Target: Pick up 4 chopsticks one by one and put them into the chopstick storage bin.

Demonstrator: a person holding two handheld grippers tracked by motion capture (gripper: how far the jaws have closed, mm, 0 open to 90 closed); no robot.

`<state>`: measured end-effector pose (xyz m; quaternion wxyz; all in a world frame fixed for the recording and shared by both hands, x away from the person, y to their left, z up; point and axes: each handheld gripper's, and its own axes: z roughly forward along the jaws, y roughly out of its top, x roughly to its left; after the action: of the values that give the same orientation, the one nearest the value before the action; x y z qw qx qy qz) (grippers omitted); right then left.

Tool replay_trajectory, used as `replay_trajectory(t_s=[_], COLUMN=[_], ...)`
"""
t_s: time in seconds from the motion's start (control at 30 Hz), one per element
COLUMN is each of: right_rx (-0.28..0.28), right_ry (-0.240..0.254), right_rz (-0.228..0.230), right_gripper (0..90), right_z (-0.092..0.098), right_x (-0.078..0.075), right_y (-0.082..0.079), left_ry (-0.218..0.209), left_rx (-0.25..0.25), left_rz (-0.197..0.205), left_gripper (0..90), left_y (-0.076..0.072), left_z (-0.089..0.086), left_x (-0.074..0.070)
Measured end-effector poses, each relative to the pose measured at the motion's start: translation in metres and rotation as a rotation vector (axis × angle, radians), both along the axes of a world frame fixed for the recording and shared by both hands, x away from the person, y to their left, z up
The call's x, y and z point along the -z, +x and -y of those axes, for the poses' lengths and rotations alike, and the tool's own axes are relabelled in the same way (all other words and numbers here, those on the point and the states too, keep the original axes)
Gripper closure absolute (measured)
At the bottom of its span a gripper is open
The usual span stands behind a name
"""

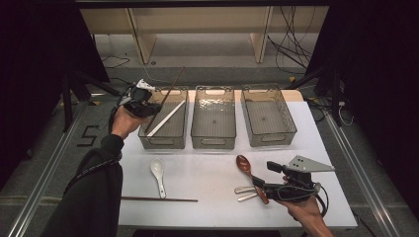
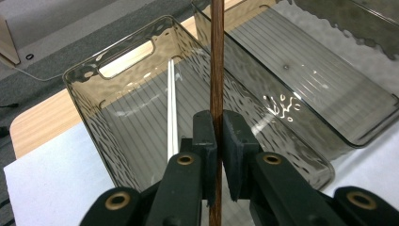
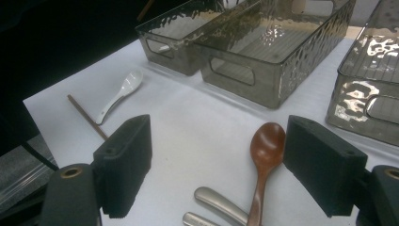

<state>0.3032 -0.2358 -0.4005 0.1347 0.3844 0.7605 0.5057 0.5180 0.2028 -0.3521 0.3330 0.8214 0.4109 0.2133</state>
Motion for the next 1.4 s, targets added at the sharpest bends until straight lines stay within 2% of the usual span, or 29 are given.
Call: replay_trajectory(t_s=[0.47, 0.8, 1.13, 1.17, 1.23, 1.4], right_rx=[-0.005, -0.005, -0.006, -0.006, -0.006, -0.006], right_ry=[0.0, 0.001, 0.001, 0.001, 0.0, -0.001], right_rz=[0.002, -0.002, 0.0, 0.0, 0.001, 0.001], right_gripper=[25.2, 25.2, 25.3, 25.3, 25.3, 25.3], right_z=[-0.001, -0.001, 0.0, -0.001, -0.001, -0.001], right_x=[0.0, 0.0, 0.0, 0.0, 0.0, 0.0], right_y=[0.0, 0.0, 0.0, 0.0, 0.0, 0.0], left_ry=[0.006, 0.022, 0.029, 0.03, 0.031, -0.001], left_rx=[-0.052, -0.064, -0.093, -0.091, -0.085, -0.059], left_rz=[-0.04, -0.042, -0.08, -0.089, -0.099, -0.104], left_gripper=[83.6, 83.3, 81.9, 80.1, 69.5, 52.1], left_y=[0.009, 0.012, 0.013, 0.013, 0.011, 0.003], left_z=[-0.005, -0.007, -0.012, -0.012, -0.011, -0.01], left_x=[0.028, 0.034, 0.045, 0.046, 0.044, 0.034])
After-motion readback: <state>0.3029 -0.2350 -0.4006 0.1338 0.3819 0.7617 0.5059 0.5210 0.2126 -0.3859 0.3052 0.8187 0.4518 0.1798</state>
